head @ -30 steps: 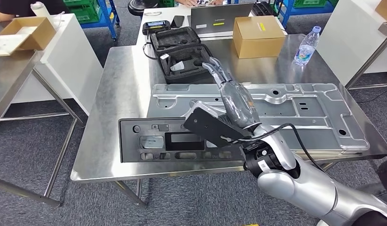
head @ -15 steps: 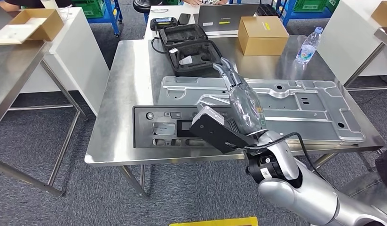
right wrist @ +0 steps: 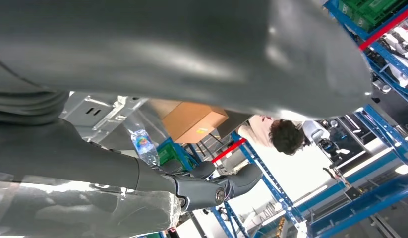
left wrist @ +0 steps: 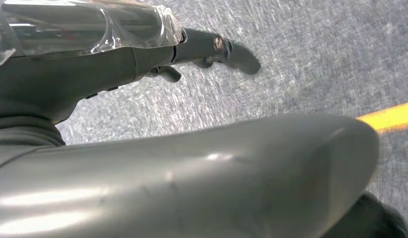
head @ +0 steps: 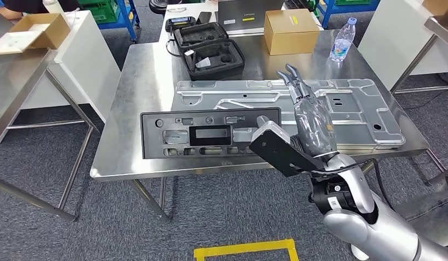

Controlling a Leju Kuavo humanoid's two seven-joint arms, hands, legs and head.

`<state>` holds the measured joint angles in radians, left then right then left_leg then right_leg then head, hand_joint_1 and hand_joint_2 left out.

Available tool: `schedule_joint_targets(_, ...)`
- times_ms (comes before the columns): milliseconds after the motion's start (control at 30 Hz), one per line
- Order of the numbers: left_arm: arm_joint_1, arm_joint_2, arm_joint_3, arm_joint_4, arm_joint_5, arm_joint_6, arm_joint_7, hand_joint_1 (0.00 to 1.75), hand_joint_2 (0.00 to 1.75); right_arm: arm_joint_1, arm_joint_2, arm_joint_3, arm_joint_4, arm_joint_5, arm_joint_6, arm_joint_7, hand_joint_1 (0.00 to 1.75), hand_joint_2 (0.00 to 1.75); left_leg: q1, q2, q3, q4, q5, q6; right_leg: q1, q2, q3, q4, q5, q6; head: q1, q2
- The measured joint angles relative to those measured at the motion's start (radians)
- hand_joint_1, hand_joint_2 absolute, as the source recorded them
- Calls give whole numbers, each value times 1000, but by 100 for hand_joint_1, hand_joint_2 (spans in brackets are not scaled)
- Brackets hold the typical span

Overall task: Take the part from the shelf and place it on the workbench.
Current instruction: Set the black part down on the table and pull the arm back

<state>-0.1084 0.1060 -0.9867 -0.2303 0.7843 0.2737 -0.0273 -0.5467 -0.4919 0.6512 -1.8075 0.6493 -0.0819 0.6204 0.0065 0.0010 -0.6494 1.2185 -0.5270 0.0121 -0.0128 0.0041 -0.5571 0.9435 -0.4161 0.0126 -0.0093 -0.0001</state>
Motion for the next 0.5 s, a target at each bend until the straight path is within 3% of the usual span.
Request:
schedule_joint_targets(100,-5,13,-4,0,0,8,-17,0,0,2,-8,-14,-10,-1,0,-1,0,0,-10,0,146,-226,59,24,5,0,-15,0,18,6,0,0)
schedule_joint_targets(167,-7,26,-4,0,11,21,-35,0,0,2,-12,-21,-15,-1,-2,-2,0,0,-19,0,184,-296,65,36,3,0,-20,-1,28,16,1,0)
schedule_joint_targets(233,-7,35,-4,0,28,33,-55,0,0,0,-15,-27,-21,0,-3,-3,0,0,-20,0,178,-304,79,45,0,0,-23,-3,37,29,0,0)
schedule_joint_targets(267,-7,38,-4,0,35,36,-63,0,0,-2,-16,-30,-23,0,-3,-3,0,0,-18,1,175,-310,88,51,0,0,-30,8,26,34,1,0)
schedule_joint_targets(333,-8,41,-4,0,46,38,-71,0,0,-8,-18,-32,-25,1,2,-4,0,0,-12,3,163,-320,108,62,0,0,-64,87,-41,39,4,0)
schedule_joint_targets(400,-8,42,-3,0,50,38,-66,0,0,-10,-16,-28,-24,4,7,-6,0,0,-13,4,144,-319,123,68,0,0,-111,227,-128,44,6,0)
schedule_joint_targets(433,-8,42,-3,0,51,37,-59,0,0,-10,-15,-25,-22,6,9,-6,0,0,-14,4,135,-318,130,67,-1,0,-124,280,-150,46,6,0)
schedule_joint_targets(467,-7,41,-3,0,51,36,-50,0,0,-11,-14,-22,-21,8,8,-7,0,0,-13,4,125,-317,136,66,-2,0,-120,300,-149,48,7,0)
schedule_joint_targets(500,-7,41,-4,0,52,33,-41,0,0,-11,-13,-19,-19,10,8,-7,0,0,-13,4,116,-315,142,64,-2,0,-96,279,-130,49,7,0)
